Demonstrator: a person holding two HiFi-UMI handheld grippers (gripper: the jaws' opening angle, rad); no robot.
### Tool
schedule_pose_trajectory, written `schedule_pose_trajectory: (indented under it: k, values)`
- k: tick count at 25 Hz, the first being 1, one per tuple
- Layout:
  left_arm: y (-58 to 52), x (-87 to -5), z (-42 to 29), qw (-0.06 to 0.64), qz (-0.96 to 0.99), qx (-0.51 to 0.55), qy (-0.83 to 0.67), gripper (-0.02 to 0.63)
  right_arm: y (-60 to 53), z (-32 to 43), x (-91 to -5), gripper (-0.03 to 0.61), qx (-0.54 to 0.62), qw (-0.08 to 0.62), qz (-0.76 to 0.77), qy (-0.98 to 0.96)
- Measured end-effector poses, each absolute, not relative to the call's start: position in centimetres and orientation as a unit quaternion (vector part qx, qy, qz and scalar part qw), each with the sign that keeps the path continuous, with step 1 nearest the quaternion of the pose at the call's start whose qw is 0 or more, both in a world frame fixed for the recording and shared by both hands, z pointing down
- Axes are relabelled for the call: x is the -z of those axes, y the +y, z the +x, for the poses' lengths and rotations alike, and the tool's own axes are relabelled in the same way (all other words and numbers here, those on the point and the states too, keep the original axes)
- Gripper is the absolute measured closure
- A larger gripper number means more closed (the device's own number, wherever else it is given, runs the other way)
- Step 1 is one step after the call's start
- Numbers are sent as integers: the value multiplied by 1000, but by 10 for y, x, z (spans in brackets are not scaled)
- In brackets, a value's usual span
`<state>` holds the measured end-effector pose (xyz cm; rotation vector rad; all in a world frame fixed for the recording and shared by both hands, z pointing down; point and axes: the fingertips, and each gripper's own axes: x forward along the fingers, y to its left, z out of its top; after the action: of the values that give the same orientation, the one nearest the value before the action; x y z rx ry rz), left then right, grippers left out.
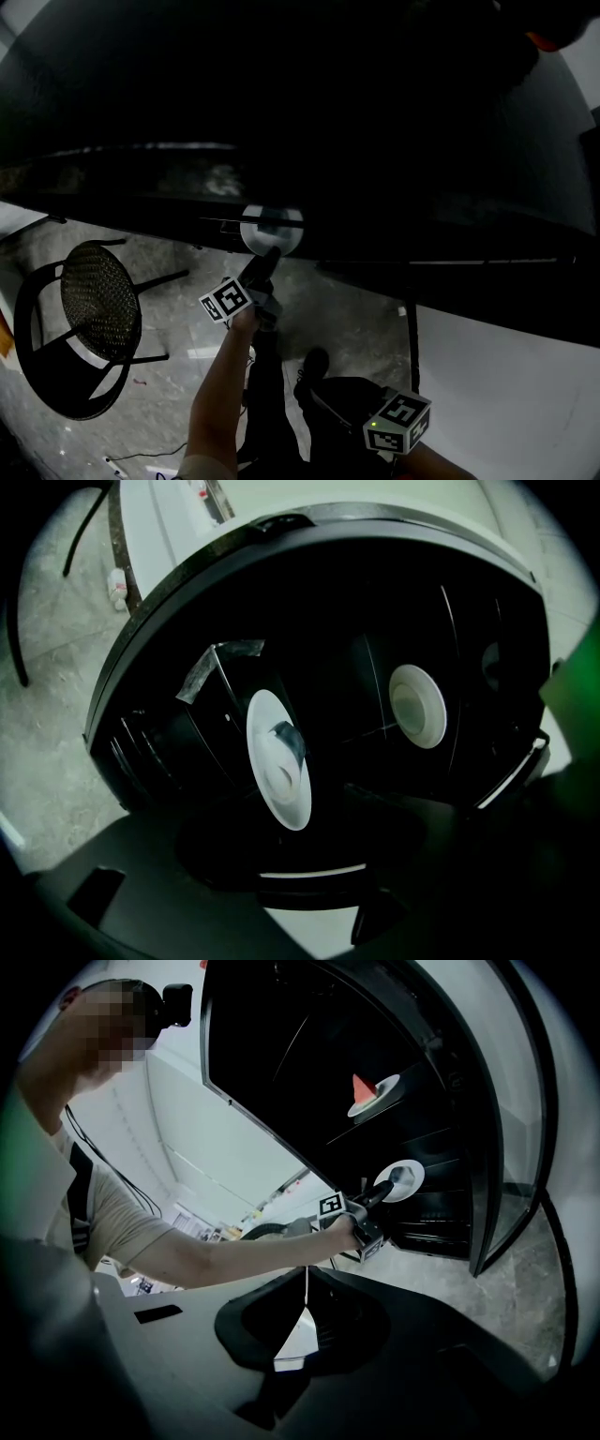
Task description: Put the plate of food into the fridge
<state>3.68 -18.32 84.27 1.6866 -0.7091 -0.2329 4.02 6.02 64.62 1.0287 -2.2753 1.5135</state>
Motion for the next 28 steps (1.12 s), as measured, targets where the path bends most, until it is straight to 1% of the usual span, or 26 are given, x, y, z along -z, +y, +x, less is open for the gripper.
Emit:
schedule_pose_trajectory:
  k: [12,18,25,28]
  values:
    - [-206,-843,46,594,738,87,-308,355,67,47,-652,555,-520,116,354,-769]
    - [-194,-841,36,591,737,80,-317,283,71,41,-651,555,-523,117,348,-769]
    - [-176,-824,50,593,755,81,-267,281,76,44,-654,555,-523,119,348,-769]
    - [-177,-820,47,595,751,90,-272,282,79,41,-654,555,-524,120,348,-768]
